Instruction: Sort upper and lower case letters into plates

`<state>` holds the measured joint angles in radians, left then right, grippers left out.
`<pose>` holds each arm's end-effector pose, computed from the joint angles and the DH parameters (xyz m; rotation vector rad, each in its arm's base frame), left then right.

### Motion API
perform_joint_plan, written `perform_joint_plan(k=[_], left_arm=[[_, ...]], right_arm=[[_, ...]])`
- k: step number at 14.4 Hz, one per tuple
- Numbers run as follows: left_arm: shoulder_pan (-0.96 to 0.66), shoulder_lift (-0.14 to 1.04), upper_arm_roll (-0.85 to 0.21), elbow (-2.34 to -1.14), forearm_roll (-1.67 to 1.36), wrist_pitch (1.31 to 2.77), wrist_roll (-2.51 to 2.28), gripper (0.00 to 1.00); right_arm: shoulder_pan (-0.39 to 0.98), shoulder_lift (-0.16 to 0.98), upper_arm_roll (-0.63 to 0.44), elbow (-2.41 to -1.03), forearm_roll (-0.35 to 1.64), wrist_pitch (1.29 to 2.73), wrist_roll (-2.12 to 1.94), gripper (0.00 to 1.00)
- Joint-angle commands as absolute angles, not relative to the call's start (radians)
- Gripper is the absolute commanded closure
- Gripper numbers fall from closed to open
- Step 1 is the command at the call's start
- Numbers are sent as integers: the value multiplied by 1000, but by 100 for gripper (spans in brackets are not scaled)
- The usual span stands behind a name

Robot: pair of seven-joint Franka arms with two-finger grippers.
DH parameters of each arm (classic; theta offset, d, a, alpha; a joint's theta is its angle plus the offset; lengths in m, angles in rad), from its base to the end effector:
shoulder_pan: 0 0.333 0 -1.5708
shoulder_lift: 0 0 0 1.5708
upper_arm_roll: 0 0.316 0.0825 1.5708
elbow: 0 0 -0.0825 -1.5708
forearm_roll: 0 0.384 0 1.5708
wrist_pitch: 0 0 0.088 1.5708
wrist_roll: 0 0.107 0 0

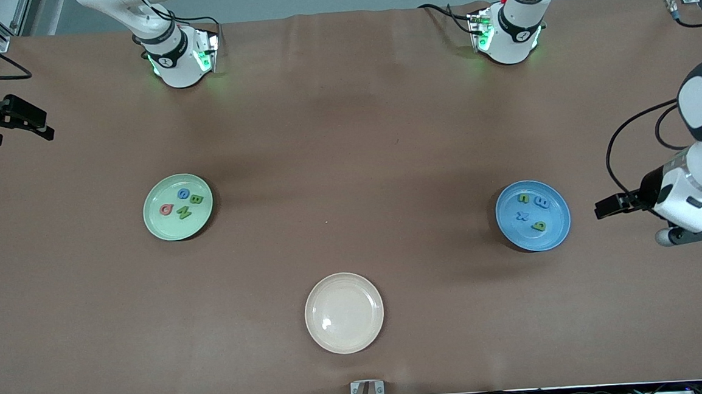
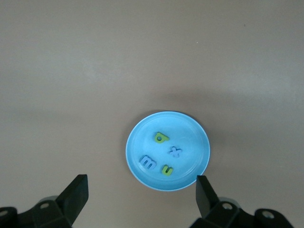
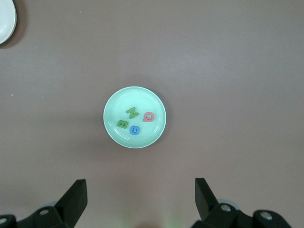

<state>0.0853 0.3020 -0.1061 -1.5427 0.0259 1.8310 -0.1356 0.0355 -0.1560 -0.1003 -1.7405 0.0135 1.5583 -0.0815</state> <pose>0.6511 -0.0038 0.4784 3.1310 0.1764 -0.0195 0.5017 -0.0350 0.6256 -3.1103 -0.0282 0.0386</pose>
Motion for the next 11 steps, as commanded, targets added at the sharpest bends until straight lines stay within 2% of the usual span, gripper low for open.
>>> perform_joint_plan(k=[1, 8, 11], left_arm=[[34, 204, -20, -1612, -24, 1795, -69, 0], [3, 8, 61, -1678, -77, 1775, -49, 0], [-18, -14, 86, -1674, -78, 1776, -49, 0]], right_arm=[[40, -190, -103, -1776, 8, 1566, -61, 0], [41, -190, -103, -1776, 8, 1566, -52, 0], [43, -192, -103, -1776, 8, 1565, -25, 0]])
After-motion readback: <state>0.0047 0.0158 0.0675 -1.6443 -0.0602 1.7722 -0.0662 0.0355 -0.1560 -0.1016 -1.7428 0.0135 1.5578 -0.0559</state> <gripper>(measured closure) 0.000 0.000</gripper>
